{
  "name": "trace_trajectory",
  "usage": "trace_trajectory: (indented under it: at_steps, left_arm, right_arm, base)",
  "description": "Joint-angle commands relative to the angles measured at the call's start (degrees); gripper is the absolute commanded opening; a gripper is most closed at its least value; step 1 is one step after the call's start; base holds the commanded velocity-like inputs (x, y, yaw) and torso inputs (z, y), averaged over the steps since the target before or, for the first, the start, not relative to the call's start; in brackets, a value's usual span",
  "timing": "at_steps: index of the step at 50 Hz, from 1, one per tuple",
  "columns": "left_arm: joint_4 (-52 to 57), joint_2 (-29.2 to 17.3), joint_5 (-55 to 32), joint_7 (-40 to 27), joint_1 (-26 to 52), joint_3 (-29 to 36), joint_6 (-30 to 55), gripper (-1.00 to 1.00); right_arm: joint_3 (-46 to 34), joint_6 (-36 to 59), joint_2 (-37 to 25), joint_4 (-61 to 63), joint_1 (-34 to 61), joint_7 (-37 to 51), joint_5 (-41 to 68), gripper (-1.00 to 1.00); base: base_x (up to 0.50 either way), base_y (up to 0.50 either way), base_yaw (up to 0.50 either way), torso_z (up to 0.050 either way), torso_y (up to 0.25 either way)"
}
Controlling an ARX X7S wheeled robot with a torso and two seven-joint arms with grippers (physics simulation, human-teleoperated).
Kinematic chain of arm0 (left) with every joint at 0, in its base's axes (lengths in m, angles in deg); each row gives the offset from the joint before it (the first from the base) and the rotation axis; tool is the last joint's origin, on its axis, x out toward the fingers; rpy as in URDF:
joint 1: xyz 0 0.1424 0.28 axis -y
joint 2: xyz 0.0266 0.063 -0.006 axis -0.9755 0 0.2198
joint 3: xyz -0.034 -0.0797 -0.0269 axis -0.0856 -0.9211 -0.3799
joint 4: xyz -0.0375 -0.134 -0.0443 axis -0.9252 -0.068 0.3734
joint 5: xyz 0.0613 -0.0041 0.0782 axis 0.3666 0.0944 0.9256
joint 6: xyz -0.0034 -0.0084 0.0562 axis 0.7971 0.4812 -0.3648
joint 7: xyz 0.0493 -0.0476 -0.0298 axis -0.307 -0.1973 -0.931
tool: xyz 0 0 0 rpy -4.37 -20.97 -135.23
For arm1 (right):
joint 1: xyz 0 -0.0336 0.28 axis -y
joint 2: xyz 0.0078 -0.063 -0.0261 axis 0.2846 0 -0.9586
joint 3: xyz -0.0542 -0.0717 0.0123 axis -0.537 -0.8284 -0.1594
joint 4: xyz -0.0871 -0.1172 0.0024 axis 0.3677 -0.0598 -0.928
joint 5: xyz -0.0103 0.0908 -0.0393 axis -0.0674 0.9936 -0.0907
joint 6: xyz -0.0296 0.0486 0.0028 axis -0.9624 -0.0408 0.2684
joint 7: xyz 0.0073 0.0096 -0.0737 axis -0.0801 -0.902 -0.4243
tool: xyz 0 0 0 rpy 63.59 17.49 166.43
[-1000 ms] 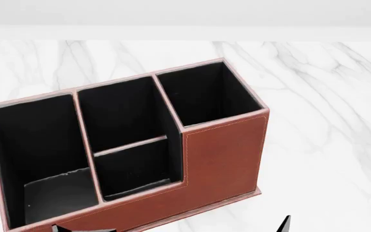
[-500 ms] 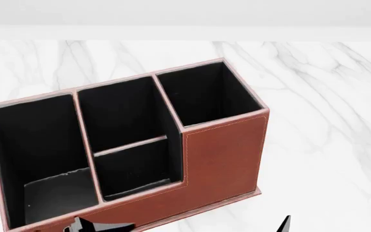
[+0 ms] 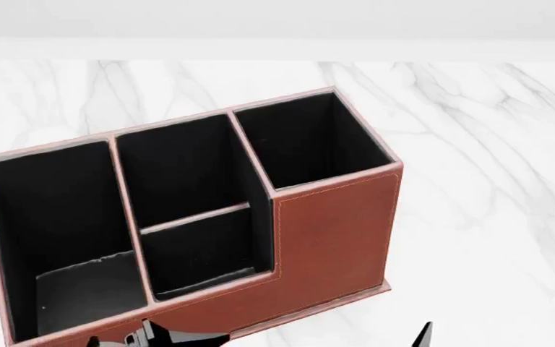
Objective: Pick up the book and place it in the back compartment of the caddy.
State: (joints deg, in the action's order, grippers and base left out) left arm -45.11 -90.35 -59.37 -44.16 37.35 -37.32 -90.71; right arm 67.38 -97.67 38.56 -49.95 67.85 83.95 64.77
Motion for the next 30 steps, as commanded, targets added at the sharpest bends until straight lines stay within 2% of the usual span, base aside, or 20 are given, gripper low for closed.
trace_trajectory:
  at_steps: [1,30]
  left_arm:
    - [-2.0,1.9,0.9,0.7,1.0,1.1,0.0,1.0]
    - [-13.3,8.1,3.6,2.4,5.5,2.9,-0.7,1.0]
  right_arm:
    - [-0.1,0.0,-0.1,0.0,0.1,0.1,-0.1,1.0]
    - [-0.6,0.1,-0.3,-0.6,0.6,0.1,0.4,1.0]
  base:
    - [0.0,0.0,0.0,0.0,0.0]
    - [0.0,0.0,0.0,0.0,0.0]
